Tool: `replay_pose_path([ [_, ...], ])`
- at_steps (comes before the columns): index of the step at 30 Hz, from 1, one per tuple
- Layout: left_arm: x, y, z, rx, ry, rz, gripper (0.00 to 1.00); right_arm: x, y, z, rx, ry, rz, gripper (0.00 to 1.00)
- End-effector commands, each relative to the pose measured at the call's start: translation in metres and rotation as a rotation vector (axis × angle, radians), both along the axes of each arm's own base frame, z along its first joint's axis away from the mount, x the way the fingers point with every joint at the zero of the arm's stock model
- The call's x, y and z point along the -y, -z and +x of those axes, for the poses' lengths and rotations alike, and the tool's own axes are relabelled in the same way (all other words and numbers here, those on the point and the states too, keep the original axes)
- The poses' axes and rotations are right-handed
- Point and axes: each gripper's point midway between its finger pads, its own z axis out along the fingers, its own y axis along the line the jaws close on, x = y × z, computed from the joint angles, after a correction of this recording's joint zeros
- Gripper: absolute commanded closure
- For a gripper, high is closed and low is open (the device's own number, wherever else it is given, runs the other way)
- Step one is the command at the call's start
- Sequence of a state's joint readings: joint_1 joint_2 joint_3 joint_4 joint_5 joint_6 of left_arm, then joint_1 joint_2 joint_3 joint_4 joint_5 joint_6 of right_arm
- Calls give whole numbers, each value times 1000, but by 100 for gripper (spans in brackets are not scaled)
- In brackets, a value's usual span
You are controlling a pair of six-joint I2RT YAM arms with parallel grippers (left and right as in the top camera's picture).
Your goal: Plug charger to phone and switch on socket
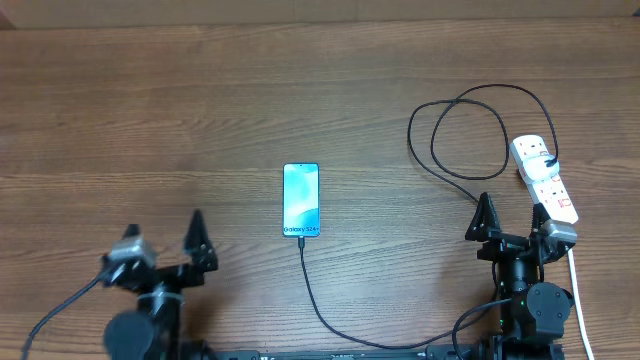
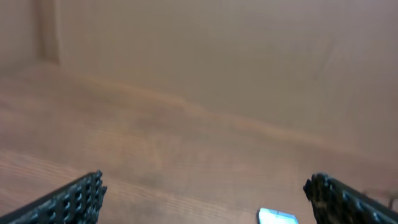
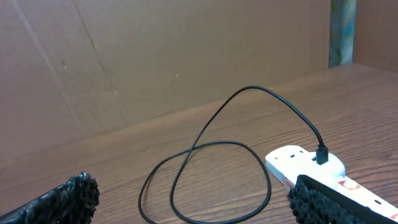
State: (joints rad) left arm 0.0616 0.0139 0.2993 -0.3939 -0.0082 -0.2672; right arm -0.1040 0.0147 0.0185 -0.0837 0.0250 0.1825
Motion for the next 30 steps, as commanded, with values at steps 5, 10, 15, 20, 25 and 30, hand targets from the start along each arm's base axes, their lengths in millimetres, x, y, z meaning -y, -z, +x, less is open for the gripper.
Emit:
replay_pose_path([
  [5,6,62,20,-50,46,27,0,-1,2,0,2,-6,-17,0],
  [10,-3,56,25,15,0,78,0,-1,2,0,2,-6,-16,0],
  [15,-11,51,27,64,-46,89,1,-1,2,0,2,-6,-16,0],
  [20,-2,62,27,14,19,221,0,-1,2,0,1,-6,-16,0],
  [25,-3,61,27,12,18,246,0,-1,2,0,1,-6,-16,0],
  [30,-2,62,27,12,21,246,1,-1,2,0,2,-6,-16,0],
])
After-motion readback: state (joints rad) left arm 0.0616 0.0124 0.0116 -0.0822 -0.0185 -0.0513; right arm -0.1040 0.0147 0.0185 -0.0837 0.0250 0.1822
